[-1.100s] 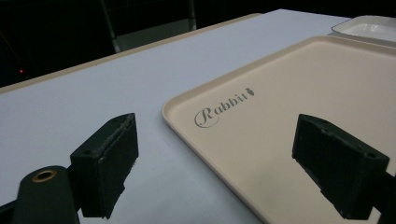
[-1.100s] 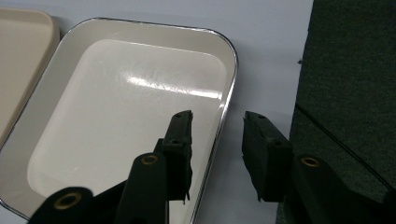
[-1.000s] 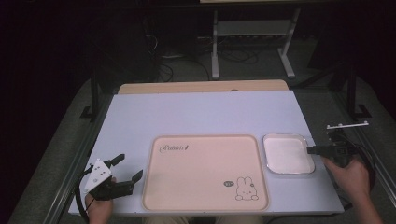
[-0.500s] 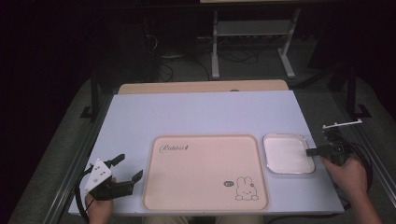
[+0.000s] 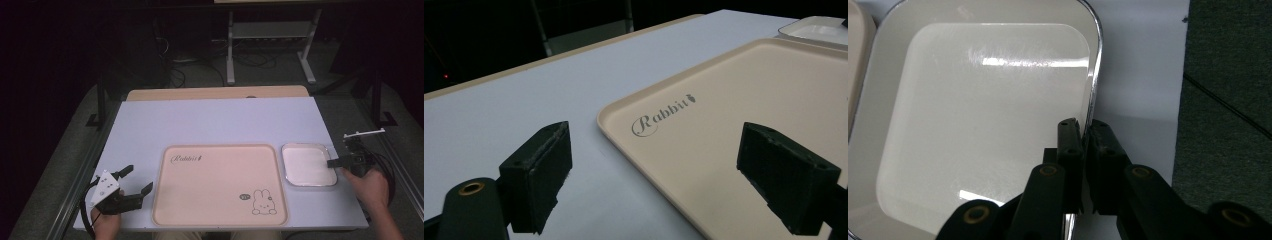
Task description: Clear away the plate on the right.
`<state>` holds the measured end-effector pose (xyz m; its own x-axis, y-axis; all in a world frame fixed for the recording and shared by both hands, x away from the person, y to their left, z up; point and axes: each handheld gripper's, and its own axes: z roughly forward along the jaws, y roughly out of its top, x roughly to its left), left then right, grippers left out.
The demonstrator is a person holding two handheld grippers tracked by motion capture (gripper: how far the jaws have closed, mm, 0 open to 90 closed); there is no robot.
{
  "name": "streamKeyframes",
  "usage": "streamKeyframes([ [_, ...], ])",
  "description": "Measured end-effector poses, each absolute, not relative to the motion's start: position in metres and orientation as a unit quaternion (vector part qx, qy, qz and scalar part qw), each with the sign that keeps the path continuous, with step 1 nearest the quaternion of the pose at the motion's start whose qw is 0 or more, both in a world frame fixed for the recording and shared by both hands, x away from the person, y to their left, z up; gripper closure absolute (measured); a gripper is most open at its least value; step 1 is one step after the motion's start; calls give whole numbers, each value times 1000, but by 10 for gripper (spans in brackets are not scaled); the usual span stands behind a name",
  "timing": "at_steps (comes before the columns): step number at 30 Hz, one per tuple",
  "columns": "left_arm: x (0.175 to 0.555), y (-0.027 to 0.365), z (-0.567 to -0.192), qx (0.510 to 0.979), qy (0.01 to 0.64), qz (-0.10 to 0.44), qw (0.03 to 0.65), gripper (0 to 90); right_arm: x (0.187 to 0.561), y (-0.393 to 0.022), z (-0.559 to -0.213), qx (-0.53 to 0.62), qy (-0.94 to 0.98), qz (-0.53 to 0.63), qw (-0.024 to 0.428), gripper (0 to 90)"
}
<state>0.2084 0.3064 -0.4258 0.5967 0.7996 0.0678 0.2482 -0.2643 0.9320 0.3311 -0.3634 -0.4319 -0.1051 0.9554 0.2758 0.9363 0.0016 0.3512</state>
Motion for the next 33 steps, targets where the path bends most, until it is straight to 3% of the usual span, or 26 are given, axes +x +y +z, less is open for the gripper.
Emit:
streamKeyframes([
  [21, 208, 308, -425, 741, 353, 281, 498, 139, 318, -384, -426, 710, 630, 313, -20, 885],
  [33, 207, 308, -424, 740, 351, 280, 500, 139, 300, -381, -400, 693, 619, 369, -31, 885],
])
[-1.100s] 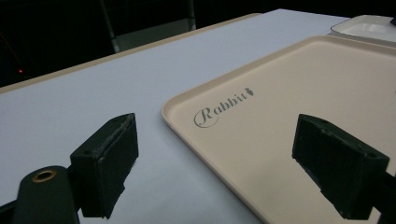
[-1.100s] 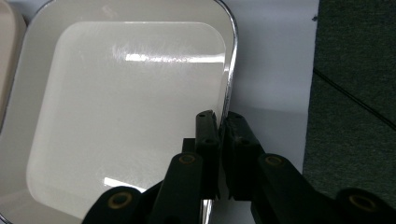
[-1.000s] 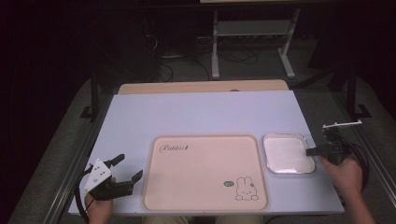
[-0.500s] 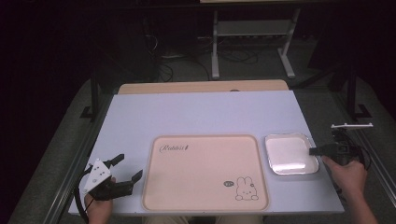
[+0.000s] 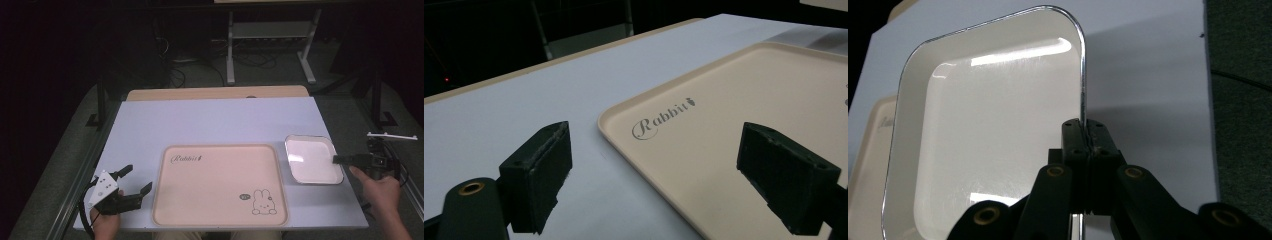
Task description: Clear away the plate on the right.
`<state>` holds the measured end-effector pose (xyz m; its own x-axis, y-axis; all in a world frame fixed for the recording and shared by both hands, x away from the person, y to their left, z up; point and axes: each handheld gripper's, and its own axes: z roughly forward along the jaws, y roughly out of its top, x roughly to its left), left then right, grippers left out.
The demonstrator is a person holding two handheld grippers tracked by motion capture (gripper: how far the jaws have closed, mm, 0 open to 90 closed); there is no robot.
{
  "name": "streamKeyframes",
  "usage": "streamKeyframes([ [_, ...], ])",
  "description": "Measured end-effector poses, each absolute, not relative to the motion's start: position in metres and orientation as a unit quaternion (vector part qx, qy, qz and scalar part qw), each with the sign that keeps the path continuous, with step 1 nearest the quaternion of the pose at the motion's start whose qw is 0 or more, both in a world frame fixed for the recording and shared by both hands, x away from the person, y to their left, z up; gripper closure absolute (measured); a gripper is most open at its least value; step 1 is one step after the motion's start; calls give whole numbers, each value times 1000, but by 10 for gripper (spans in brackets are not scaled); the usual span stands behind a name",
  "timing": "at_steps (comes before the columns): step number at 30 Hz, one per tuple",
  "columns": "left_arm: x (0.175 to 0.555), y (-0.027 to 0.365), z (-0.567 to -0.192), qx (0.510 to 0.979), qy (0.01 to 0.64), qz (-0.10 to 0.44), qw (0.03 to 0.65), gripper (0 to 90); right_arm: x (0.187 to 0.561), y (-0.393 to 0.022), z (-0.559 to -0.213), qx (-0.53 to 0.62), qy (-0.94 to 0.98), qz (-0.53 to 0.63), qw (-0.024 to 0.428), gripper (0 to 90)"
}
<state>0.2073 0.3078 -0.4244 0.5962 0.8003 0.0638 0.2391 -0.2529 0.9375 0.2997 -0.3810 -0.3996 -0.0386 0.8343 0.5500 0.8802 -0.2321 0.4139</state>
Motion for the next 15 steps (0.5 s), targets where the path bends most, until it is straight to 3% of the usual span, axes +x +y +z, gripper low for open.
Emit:
streamKeyframes([
  [15, 207, 307, -424, 740, 351, 280, 501, 139, 279, -369, -379, -670, -605, -427, 48, 884],
])
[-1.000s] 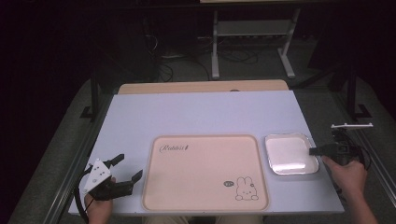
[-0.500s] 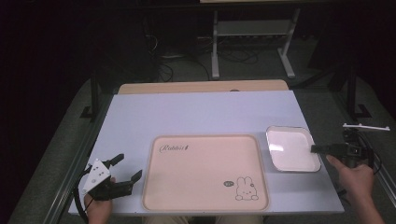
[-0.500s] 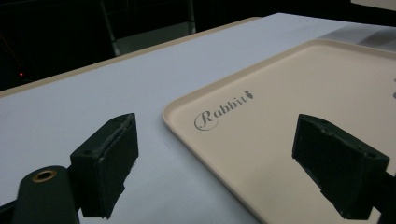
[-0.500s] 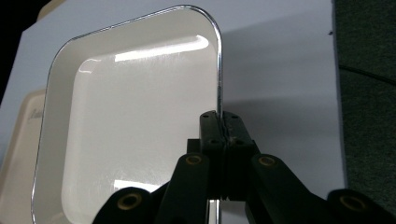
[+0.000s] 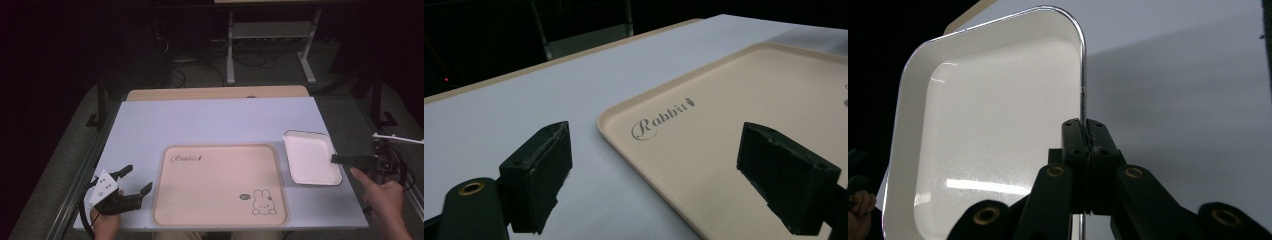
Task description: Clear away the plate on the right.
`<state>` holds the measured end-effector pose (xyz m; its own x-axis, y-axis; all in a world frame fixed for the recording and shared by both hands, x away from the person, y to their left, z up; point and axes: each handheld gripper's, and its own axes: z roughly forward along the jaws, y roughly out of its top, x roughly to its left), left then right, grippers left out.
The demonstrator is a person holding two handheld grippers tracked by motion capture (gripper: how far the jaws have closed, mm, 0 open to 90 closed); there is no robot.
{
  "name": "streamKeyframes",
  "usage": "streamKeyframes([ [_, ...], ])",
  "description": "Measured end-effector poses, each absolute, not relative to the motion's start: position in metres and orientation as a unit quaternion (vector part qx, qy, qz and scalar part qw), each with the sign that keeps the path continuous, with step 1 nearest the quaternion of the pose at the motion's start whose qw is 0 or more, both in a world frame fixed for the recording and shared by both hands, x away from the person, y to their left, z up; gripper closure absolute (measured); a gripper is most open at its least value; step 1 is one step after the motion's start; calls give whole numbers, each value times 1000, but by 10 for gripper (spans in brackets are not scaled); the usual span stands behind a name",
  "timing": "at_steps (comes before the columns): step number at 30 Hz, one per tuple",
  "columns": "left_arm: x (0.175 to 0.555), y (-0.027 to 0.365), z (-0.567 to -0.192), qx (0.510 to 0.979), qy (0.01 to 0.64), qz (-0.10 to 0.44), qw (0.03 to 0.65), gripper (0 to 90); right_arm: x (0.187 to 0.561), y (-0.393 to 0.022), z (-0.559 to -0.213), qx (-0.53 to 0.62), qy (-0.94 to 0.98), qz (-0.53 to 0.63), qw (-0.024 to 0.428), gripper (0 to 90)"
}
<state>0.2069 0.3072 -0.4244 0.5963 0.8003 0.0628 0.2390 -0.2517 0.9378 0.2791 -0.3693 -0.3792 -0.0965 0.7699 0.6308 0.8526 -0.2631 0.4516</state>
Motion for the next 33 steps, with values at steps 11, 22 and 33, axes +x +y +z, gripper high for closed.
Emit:
streamKeyframes([
  [11, 206, 308, -424, 738, 350, 282, 503, 139, 267, -357, -355, -652, -607, -452, 49, 884],
  [22, 206, 308, -424, 737, 351, 282, 504, 139, 263, -336, -340, -640, -615, -457, 57, 884],
  [33, 205, 308, -423, 735, 351, 283, 506, 139, 267, -303, -311, -609, -636, -470, 58, 884],
])
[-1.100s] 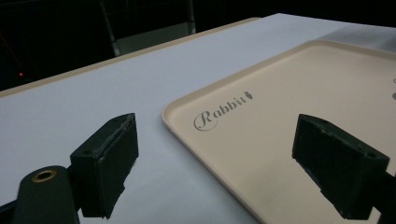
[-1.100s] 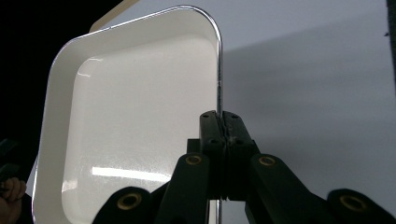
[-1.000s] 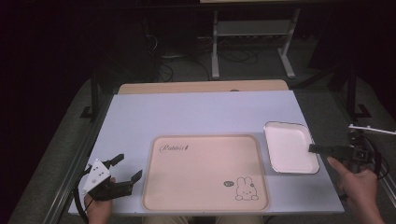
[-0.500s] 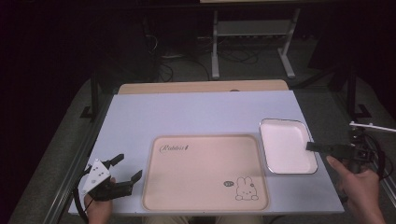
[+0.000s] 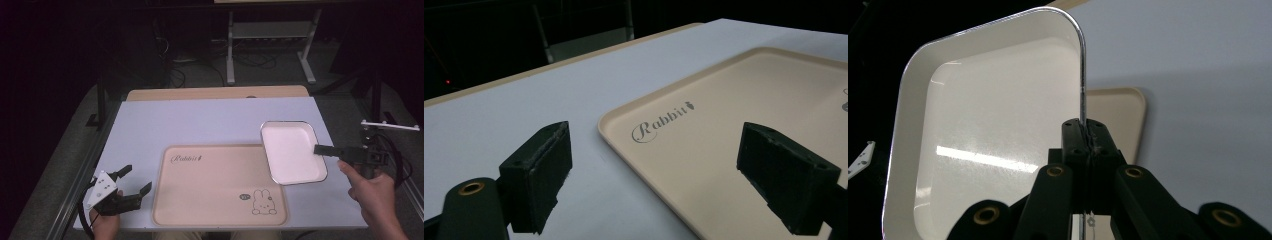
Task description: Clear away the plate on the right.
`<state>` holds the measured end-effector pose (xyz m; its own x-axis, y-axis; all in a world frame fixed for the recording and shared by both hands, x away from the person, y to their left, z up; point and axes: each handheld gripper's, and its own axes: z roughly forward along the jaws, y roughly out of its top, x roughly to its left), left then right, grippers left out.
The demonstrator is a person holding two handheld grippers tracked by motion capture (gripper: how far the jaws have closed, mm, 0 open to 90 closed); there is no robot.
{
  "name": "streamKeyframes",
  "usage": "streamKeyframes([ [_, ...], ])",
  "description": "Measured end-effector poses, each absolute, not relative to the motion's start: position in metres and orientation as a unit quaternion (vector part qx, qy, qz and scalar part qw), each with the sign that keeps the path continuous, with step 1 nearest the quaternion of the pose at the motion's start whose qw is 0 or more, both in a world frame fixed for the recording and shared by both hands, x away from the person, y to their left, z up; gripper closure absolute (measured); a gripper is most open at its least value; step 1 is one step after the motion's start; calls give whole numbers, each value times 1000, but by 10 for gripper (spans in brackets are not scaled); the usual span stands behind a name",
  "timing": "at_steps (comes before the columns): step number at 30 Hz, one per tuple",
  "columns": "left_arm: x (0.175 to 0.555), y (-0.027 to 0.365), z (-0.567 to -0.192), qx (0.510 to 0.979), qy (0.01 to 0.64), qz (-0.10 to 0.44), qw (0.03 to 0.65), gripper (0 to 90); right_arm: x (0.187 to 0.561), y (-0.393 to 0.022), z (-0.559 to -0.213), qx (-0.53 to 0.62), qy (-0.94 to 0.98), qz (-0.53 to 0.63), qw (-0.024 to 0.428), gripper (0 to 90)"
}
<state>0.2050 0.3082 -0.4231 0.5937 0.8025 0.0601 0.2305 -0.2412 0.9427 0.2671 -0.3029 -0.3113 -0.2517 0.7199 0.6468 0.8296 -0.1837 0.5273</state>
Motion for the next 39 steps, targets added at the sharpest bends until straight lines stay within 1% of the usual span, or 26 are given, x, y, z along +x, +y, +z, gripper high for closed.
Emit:
streamKeyframes([
  [6, 205, 308, -423, 735, 351, 282, 506, 140, 269, -281, -295, -592, -648, -477, 51, 884],
  [9, 205, 308, -423, 735, 351, 282, 506, 140, 270, -274, -294, -588, -647, -482, 58, 884],
  [11, 205, 308, -423, 735, 351, 282, 506, 139, 273, -262, -298, -585, -650, -481, 67, 883],
  [23, 205, 308, -423, 735, 350, 282, 508, 139, 280, -233, -316, -586, -652, -475, 78, 883],
  [29, 204, 309, -423, 733, 351, 283, 509, 139, 285, -212, -328, -584, -641, -487, 100, 883],
  [39, 204, 309, -422, 732, 352, 283, 509, 140, 286, -188, -345, -589, -638, -485, 103, 882],
])
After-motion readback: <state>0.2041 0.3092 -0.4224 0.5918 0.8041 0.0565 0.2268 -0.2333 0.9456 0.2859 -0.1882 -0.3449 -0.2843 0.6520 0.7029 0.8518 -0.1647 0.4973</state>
